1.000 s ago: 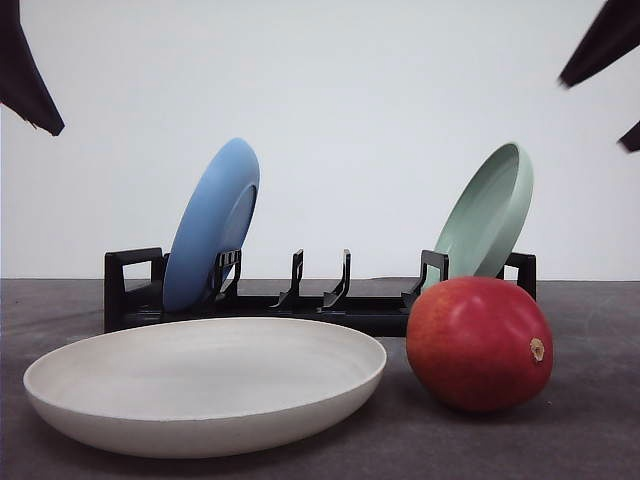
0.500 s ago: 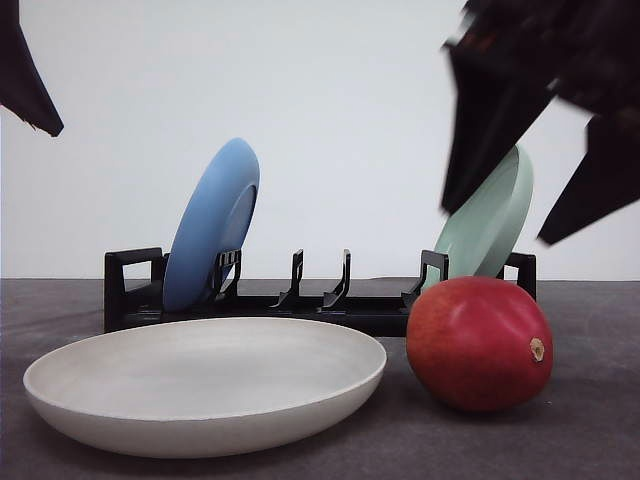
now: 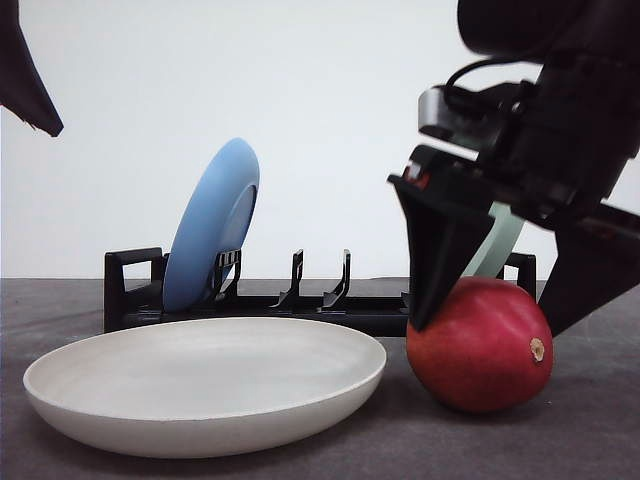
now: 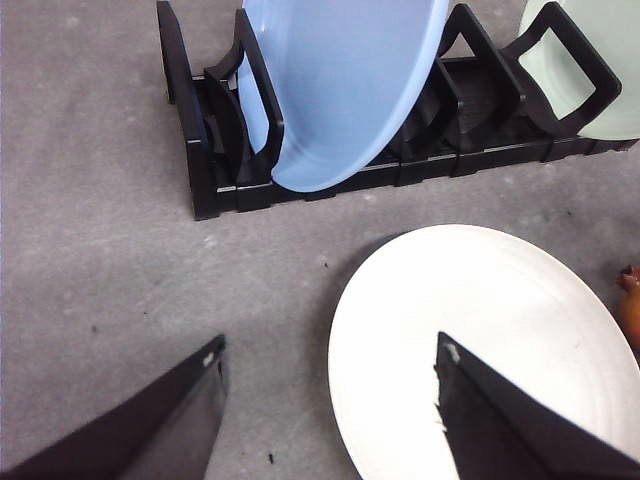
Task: Place pomegranate in white plate
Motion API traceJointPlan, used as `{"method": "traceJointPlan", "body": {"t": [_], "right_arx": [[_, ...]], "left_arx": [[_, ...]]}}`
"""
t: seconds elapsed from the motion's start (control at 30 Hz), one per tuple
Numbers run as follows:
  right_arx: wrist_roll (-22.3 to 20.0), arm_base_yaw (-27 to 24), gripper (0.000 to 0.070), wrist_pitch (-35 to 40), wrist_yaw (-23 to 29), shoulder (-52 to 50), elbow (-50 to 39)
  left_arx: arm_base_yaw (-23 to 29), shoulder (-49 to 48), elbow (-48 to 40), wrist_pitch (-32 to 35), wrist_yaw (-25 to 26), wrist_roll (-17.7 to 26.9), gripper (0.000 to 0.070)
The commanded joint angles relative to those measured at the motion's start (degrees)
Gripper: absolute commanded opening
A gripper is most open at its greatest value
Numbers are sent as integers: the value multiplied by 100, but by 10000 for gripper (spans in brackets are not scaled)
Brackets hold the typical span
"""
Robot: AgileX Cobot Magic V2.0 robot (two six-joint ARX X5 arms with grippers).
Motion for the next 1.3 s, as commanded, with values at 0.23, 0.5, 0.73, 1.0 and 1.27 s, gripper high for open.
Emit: {"method": "traceJointPlan", "body": {"t": [0.23,0.5,0.73,1.0,1.27], "right_arx": [[-7,68,531,17,-175,203,98],[-412,15,519,-1013,-236,203,812],[-894,387,519,-1176,-259,292,1599],[-951,1039,519,11,-450,759,1731],[-952,1402,520,829,-435,1440,1731]], "left_arx": [[-15,42,68,39,-17,19,389],[-15,42,68,39,-20,17,389],[-15,42,68,39,-19,17,389],[-15,42,68,39,-17,15,389],[-15,42,68,42,-17,15,389]]}}
